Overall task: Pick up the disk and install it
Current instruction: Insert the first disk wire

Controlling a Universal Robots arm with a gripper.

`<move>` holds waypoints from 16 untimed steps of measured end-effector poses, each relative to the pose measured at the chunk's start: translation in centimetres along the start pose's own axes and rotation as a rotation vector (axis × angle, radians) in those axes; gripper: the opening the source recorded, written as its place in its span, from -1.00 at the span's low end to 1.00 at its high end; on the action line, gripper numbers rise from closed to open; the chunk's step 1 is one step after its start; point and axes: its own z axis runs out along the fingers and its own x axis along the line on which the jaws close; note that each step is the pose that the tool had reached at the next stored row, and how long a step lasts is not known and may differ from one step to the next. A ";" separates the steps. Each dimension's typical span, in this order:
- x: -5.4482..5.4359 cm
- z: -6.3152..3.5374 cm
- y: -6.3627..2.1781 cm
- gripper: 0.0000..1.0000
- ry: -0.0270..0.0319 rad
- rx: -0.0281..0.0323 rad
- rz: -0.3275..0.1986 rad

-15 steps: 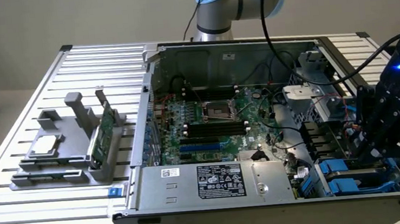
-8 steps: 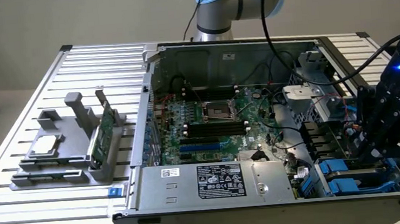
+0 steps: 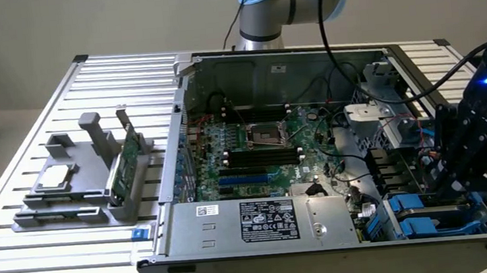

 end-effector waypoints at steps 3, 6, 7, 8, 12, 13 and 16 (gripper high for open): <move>0.1 0.00 0.09 -0.68 0.0000 0.0003 0.003; 0.1 0.01 0.17 -0.68 0.0001 0.0009 0.008; 0.1 0.02 0.17 -0.68 0.0004 0.0012 0.012; 0.1 0.03 0.17 -0.68 0.0006 0.0017 0.016; 0.1 0.09 0.18 -0.68 0.0012 0.0043 0.041; 0.1 0.10 0.18 -0.68 0.0014 0.0050 0.049; 0.1 0.16 0.18 -0.68 0.0025 0.0076 0.074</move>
